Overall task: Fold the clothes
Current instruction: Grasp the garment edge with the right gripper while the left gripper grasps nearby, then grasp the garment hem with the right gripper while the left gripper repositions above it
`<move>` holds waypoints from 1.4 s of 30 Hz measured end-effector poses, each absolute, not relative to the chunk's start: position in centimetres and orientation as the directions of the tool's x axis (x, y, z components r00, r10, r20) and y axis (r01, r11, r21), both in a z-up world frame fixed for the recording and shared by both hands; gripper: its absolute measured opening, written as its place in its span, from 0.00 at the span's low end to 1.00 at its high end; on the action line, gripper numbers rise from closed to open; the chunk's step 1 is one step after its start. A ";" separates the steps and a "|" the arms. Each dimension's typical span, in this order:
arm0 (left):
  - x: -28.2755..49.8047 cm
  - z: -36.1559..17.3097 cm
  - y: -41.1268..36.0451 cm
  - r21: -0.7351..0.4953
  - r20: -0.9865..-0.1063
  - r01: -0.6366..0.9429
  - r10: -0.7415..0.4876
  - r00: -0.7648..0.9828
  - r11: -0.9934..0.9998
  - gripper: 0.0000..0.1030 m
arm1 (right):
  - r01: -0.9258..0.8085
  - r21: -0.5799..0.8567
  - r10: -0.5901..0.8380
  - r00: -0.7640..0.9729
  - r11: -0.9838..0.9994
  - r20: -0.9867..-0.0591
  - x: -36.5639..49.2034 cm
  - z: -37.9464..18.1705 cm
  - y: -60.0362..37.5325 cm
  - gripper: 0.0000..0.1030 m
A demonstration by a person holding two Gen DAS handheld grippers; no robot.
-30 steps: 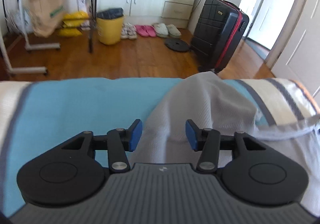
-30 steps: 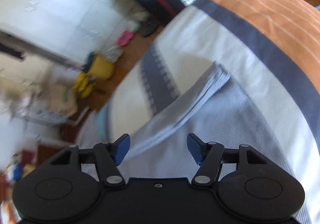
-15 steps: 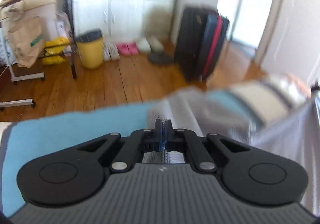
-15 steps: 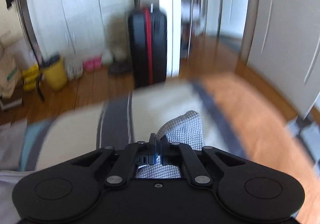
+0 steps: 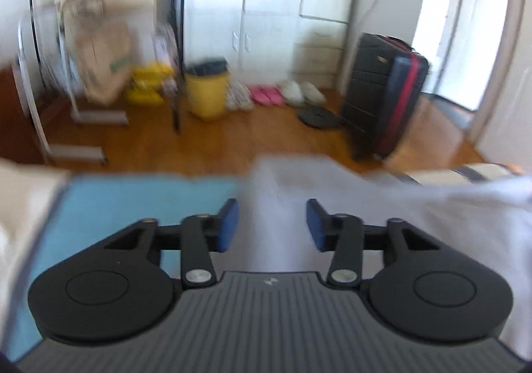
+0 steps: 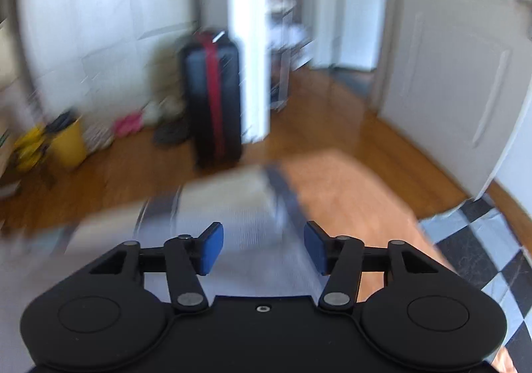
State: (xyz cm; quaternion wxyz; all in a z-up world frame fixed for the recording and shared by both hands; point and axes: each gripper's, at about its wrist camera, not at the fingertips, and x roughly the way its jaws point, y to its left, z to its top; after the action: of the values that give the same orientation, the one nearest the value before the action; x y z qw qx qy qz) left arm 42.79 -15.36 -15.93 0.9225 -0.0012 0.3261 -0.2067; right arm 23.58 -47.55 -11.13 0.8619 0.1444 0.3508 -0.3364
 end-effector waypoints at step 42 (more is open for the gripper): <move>9.6 -16.2 -16.3 0.039 -0.610 0.725 -0.559 0.562 0.687 0.59 | 0.648 0.123 -0.463 0.651 0.751 -0.601 -6.8 -13.4 -35.0 0.06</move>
State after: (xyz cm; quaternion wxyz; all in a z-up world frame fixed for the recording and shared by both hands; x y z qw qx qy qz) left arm 9.64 -16.27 -16.16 0.8719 0.1444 0.2888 -0.3682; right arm -6.77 -35.01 -13.43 0.8932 0.1660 0.2788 -0.3112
